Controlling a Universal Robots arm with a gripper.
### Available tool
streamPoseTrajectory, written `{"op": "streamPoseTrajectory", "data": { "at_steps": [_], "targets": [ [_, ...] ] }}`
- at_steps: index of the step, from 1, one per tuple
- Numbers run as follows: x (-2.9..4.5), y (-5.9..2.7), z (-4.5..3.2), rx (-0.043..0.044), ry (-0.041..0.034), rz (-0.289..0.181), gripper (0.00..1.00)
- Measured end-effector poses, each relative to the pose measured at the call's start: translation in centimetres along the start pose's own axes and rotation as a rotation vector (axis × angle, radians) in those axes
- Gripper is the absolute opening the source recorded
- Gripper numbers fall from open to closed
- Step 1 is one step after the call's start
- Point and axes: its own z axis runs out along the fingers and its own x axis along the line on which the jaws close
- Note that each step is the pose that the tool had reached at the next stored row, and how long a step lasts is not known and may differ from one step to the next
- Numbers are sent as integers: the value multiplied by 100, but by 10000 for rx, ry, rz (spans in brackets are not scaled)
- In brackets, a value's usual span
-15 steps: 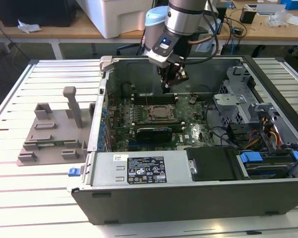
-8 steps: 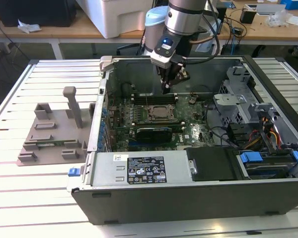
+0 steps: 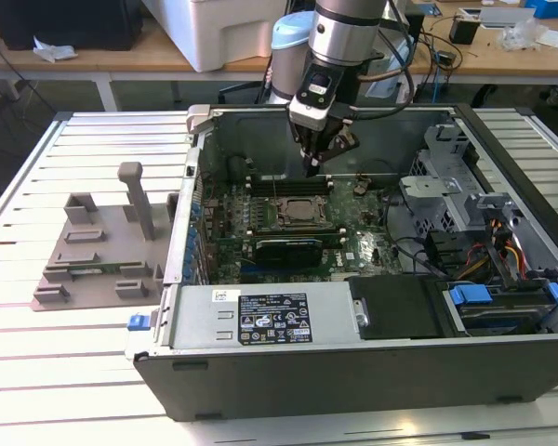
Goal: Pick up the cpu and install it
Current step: 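Install the first cpu locking lever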
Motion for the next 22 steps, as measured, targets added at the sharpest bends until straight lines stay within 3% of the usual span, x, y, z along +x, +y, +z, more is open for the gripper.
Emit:
{"op": "streamPoseTrajectory", "data": {
  "at_steps": [6,14,15,16,17,22],
  "targets": [
    [0,0,0,19,-51,-435,11],
    [0,0,0,38,-138,-1442,11],
    [0,1,0,-25,-71,-1607,11],
    [-1,1,0,-212,142,-1899,11],
    [-1,1,0,-189,94,-2619,11],
    [-1,1,0,-115,-23,-3759,11]
  ]
}}
